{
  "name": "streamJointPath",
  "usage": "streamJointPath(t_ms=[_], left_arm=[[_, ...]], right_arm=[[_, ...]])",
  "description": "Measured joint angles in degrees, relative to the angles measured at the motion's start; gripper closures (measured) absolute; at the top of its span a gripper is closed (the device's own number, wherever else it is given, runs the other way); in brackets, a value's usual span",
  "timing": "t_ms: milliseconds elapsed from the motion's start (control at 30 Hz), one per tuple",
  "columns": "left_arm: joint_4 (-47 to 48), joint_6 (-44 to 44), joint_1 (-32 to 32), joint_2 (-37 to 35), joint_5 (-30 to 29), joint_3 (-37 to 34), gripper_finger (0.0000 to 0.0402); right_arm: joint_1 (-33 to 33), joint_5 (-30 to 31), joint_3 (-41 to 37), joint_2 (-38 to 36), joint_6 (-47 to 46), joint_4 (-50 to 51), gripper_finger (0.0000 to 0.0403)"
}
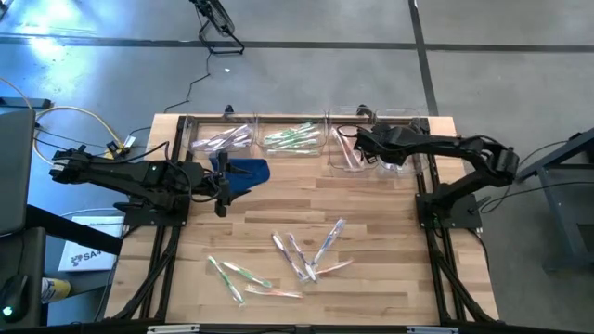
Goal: Pick & Place Toothbrushes
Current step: Put the orange toothbrush into the middle right transparent bin
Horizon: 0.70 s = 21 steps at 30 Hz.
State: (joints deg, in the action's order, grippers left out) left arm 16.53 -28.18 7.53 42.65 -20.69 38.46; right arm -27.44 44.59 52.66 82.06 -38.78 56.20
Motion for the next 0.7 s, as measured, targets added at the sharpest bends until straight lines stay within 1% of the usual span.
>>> streamJointPath(t_ms=[100, 167, 233, 433, 600, 700], left_arm=[[0.0, 0.0, 0.0, 0.0, 0.0, 0.0, 0.0160], [0.0, 0.0, 0.0, 0.0, 0.0, 0.0, 0.0160], [0.0, 0.0, 0.0, 0.0, 0.2, 0.0, 0.0160], [0.0, 0.0, 0.0, 0.0, 0.2, 0.0, 0.0160], [0.0, 0.0, 0.0, 0.0, 0.2, 0.0, 0.0160], [0.0, 0.0, 0.0, 0.0, 0.2, 0.0, 0.0160]], right_arm=[[1.6, -0.7, 2.2, -3.0, 1.0, -0.2, 0.0331], [2.8, -2.7, 3.4, -5.2, 1.5, -1.4, 0.0345], [4.4, -5.8, 3.8, -7.5, 3.3, -4.6, 0.0359], [9.2, -21.1, 3.7, -11.7, 13.0, -15.0, 0.0396], [13.2, -36.1, 3.7, -11.9, 20.7, -22.7, 0.0398], [15.4, -44.3, 3.7, -11.3, 22.6, -26.8, 0.0400]])
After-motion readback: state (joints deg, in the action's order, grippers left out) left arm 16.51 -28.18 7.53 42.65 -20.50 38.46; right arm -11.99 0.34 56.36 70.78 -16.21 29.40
